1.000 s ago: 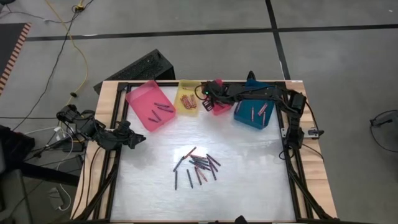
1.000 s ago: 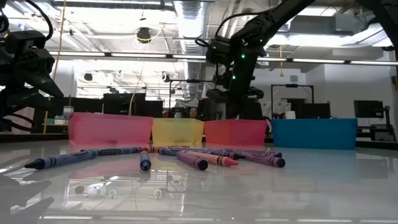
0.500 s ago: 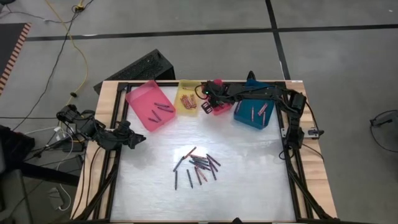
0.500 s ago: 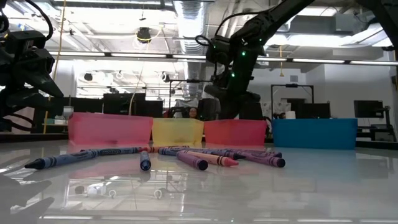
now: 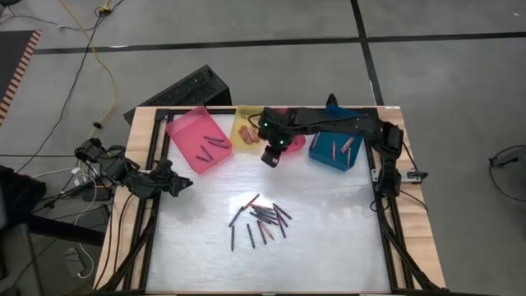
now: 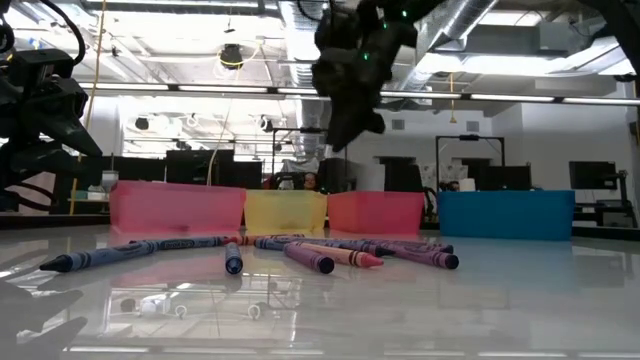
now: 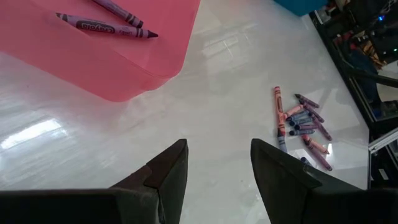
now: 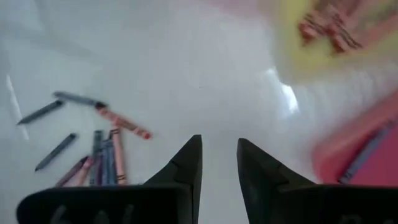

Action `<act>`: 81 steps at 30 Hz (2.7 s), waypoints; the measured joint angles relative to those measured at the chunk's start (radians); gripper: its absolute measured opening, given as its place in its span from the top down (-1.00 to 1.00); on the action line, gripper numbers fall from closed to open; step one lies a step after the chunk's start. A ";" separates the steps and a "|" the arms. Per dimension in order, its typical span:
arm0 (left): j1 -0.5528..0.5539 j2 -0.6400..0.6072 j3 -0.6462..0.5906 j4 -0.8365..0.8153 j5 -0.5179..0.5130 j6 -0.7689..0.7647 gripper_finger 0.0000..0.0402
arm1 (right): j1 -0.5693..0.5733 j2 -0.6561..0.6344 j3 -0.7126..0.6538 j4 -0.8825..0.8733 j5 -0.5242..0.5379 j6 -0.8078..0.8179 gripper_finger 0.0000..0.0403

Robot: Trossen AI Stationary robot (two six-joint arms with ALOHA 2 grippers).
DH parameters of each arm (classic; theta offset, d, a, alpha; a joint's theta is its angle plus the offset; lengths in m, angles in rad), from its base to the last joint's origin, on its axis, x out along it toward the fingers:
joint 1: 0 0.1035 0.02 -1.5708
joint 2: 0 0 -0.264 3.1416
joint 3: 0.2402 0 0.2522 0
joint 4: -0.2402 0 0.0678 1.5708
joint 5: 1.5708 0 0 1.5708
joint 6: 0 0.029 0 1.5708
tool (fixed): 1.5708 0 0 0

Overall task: Sort crayons
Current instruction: Put the red crayon into the yellow bin

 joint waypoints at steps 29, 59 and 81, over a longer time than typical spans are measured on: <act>0.000 0.006 0.000 0.000 -0.001 0.000 0.18 | 0.287 0.187 -0.077 0.400 -0.022 -0.574 0.52; 0.000 0.019 -0.001 0.022 0.002 0.000 0.18 | 0.289 0.342 -0.075 0.378 0.156 -0.472 0.52; 0.000 0.019 -0.001 0.022 0.002 0.000 0.18 | 0.300 0.317 -0.066 0.389 0.196 -0.345 0.94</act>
